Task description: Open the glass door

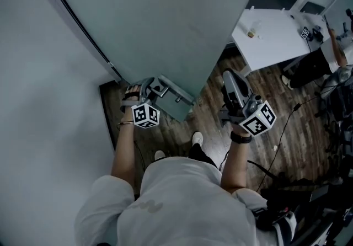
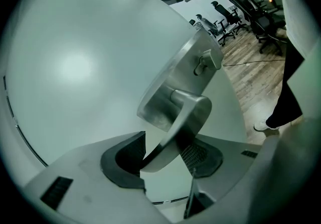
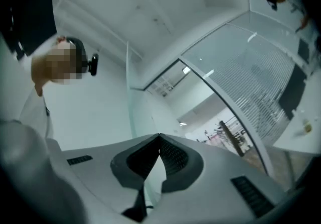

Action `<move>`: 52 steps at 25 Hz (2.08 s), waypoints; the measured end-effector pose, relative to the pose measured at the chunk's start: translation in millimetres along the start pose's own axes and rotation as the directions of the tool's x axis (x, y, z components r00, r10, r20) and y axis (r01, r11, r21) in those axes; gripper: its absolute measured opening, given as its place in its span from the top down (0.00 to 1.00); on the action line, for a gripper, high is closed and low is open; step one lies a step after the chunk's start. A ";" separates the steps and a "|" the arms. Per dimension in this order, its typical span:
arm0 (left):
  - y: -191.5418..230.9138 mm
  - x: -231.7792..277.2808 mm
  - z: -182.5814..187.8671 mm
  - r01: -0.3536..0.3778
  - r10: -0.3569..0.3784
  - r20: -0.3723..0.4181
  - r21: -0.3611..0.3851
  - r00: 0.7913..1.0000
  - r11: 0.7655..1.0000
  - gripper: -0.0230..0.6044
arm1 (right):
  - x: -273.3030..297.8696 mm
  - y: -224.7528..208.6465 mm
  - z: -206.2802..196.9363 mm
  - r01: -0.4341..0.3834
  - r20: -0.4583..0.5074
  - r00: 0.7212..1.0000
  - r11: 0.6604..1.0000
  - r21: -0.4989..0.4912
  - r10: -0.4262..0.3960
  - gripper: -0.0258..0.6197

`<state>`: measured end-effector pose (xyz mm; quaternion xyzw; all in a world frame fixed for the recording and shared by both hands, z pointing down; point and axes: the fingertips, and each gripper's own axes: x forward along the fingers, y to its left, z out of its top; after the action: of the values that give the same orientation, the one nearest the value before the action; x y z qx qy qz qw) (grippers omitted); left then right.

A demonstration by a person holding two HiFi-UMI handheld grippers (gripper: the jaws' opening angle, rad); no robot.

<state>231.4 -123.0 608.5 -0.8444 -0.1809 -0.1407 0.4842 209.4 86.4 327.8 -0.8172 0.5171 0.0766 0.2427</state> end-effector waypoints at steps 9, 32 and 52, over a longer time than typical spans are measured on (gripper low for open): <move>-5.7 -25.0 -15.7 0.038 -0.037 -0.035 0.019 0.999 0.999 0.67 | 10.1 52.4 -17.5 -0.268 -0.129 0.957 0.962 -0.047 0.260 0.96; -4.5 -96.4 -58.2 0.085 -0.075 -0.151 0.063 0.986 0.994 0.63 | 34.0 181.0 -60.1 -0.728 -0.324 0.642 0.685 0.025 0.695 0.82; -7.2 -270.4 -150.1 -0.227 0.128 -0.303 -0.322 0.944 0.919 0.63 | 43.4 323.7 -115.8 -0.947 -0.265 0.297 0.318 0.039 0.917 0.82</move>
<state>-23.2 -295.8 576.2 -0.9025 -0.0055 -0.2421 0.3562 -71.0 -116.2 309.5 -0.3803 0.9139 0.1369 0.0375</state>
